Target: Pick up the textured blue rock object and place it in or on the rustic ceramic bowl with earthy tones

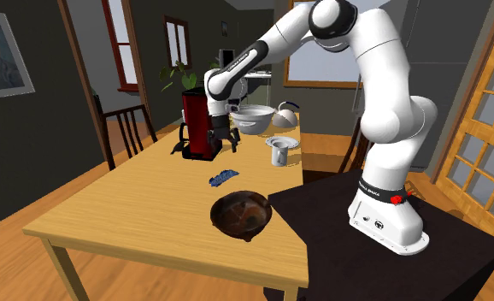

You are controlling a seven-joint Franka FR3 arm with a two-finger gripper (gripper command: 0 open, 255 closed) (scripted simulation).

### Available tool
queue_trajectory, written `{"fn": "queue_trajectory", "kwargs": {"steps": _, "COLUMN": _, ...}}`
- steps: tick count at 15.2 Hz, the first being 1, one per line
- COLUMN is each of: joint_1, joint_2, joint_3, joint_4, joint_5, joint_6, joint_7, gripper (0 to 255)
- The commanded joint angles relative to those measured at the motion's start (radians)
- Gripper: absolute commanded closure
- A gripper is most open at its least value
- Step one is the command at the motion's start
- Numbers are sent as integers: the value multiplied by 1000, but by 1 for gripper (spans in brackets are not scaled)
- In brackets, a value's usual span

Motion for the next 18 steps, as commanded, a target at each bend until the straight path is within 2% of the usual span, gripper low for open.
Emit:
{"fn": "queue_trajectory", "kwargs": {"steps": 1, "joint_1": 33, "joint_2": 82, "joint_3": -29, "joint_4": 87, "joint_5": -23, "joint_6": -13, "joint_7": 54, "gripper": 0}}
{"fn": "queue_trajectory", "kwargs": {"steps": 2, "joint_1": 41, "joint_2": 102, "joint_3": -37, "joint_4": 109, "joint_5": -27, "joint_6": -17, "joint_7": 65, "gripper": 0}}
{"fn": "queue_trajectory", "kwargs": {"steps": 10, "joint_1": 51, "joint_2": 142, "joint_3": -50, "joint_4": 63, "joint_5": -44, "joint_6": 68, "joint_7": 76, "gripper": 0}}
{"fn": "queue_trajectory", "kwargs": {"steps": 17, "joint_1": 51, "joint_2": 142, "joint_3": -50, "joint_4": 63, "joint_5": -44, "joint_6": 68, "joint_7": 76, "gripper": 0}}
{"fn": "queue_trajectory", "kwargs": {"steps": 18, "joint_1": 51, "joint_2": 142, "joint_3": -50, "joint_4": 63, "joint_5": -44, "joint_6": 68, "joint_7": 76, "gripper": 255}}
